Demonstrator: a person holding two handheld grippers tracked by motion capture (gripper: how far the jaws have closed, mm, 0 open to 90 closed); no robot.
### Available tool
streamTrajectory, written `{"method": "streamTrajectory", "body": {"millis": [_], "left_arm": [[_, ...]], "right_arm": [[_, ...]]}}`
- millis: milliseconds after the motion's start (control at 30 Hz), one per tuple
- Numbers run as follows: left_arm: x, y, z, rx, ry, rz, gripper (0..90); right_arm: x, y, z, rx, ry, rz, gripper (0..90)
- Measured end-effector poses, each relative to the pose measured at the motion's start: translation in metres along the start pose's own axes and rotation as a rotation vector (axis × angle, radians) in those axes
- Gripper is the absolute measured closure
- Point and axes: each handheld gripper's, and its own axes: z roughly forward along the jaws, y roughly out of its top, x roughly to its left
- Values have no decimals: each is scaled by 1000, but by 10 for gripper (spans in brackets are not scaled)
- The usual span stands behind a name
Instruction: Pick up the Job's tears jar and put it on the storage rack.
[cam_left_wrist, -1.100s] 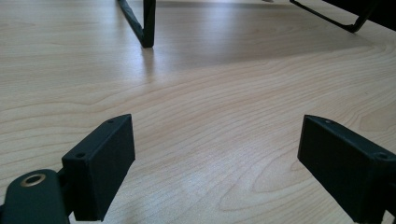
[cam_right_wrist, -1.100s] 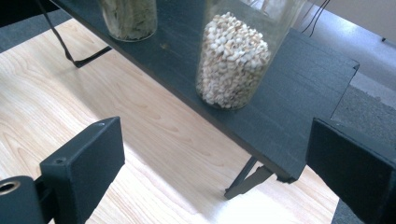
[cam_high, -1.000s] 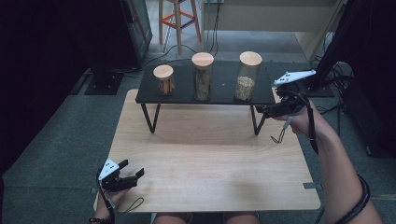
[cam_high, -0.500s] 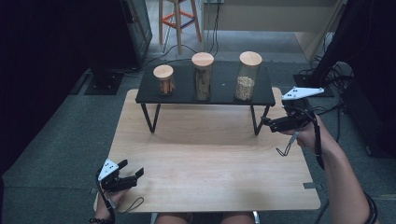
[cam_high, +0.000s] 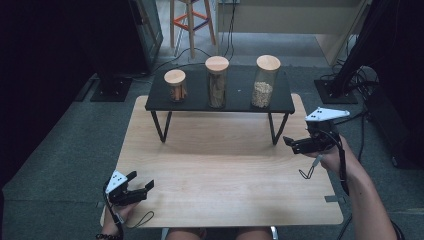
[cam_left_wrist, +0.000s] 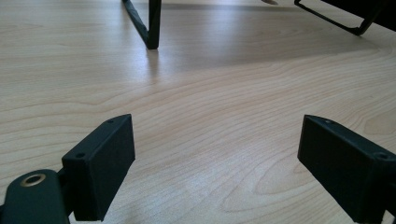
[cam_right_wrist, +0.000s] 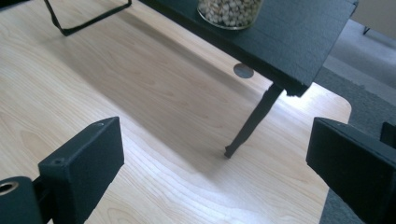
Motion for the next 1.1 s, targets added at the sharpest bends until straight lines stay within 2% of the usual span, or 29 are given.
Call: {"method": "streamTrajectory", "body": {"millis": [167, 400, 667, 833, 1033, 1100], "left_arm": [[-1, 0, 0, 2, 4, 3, 112], [-2, 0, 0, 4, 7, 6, 112], [-3, 0, 0, 3, 10, 12, 112], [-3, -1, 0, -1, 5, 19, 112], [-4, -1, 0, -1, 9, 17, 112], [-4, 0, 0, 0, 10, 19, 112]], "right_arm": [[-2, -11, 1, 9, -1, 23, 38], [0, -26, 5, 25, -16, 24, 38], [0, -47, 11, 37, -8, 45, 38], [2, -62, 13, 18, -5, 51, 38], [9, -78, 20, 33, -24, 43, 38], [9, -85, 22, 27, -17, 47, 38]]}}
